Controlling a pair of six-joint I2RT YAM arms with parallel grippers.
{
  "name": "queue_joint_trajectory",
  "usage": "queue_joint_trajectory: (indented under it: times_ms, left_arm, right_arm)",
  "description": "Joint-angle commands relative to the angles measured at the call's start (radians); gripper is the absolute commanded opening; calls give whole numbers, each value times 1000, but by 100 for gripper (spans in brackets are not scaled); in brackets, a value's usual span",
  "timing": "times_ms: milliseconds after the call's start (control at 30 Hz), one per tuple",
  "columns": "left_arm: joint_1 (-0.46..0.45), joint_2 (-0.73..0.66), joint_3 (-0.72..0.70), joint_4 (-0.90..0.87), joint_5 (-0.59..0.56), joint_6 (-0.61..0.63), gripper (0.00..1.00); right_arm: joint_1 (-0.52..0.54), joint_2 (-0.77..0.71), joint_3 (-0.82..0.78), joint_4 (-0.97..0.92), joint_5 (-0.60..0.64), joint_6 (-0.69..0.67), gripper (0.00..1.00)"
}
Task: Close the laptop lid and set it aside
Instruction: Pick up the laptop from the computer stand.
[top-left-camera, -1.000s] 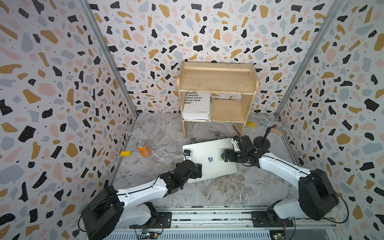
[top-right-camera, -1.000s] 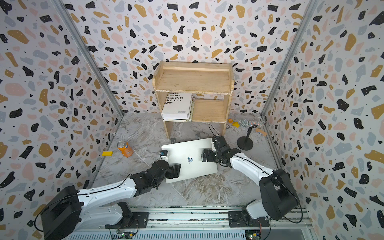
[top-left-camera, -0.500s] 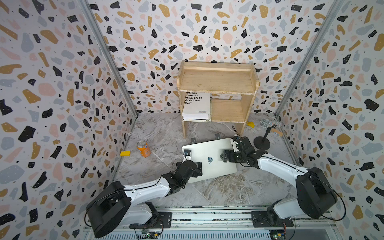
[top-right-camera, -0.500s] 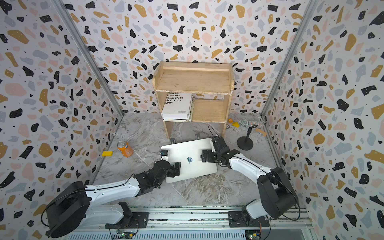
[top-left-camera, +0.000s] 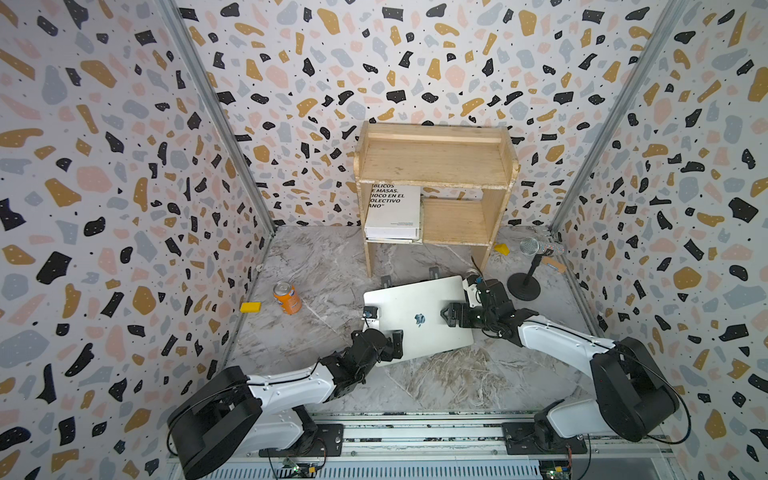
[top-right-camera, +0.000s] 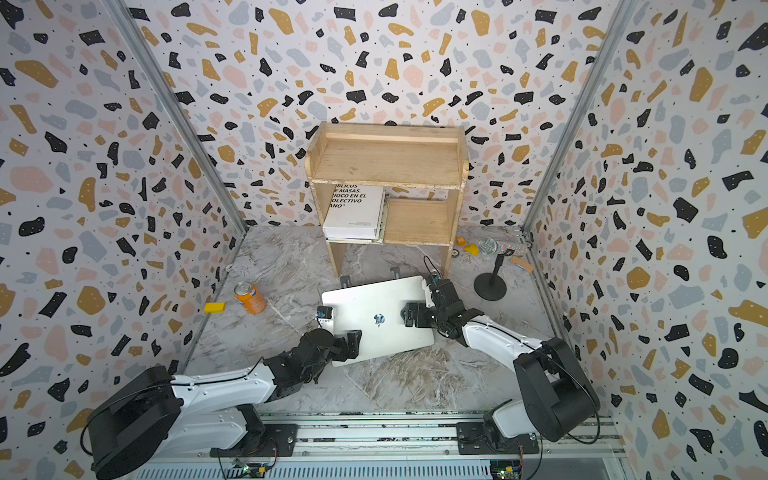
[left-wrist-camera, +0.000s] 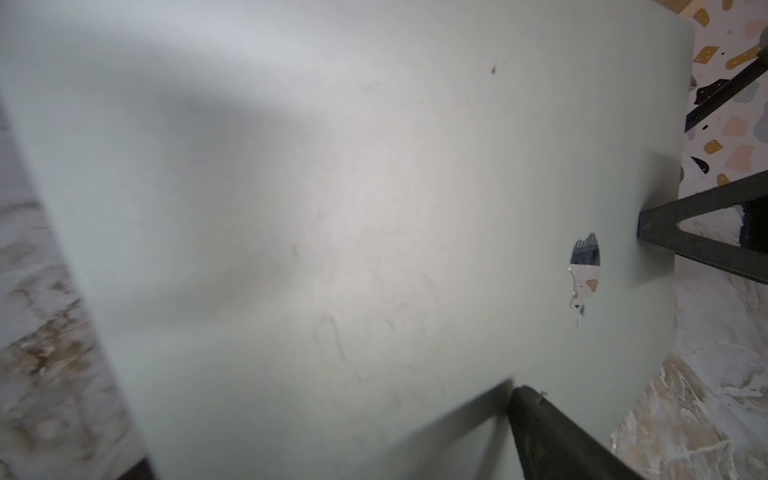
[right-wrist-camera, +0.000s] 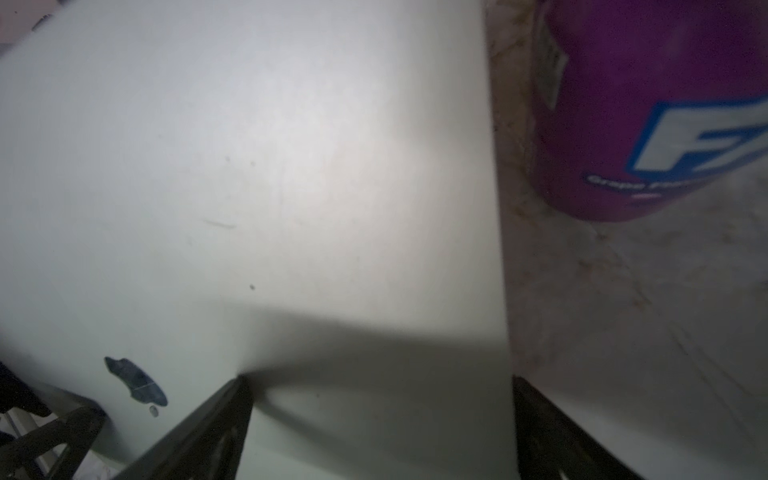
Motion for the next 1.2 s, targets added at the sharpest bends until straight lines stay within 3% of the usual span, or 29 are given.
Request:
queue_joint_trajectory:
  times_ms: [0,400,767,1000,1167]
  left_arm:
    - [5,28,-26,97,65,6,100]
    - [5,55,-61,145,70,-8,100]
    - [5,46,-21,139,117,3,99]
    - [5,-26,-17,150,151,-8,93]
    - [4,-68,61,100,189,2,93]
  right_arm:
    - [10,44,-52,-24,-34,3,96]
    - [-10,27,-131,45,-64,31,100]
    - [-11,48,-144,169,-179,55,95]
    - [-10,-16,-148,159,-214,50,93]
    - [-11,-29,-94,127,-246,46,93]
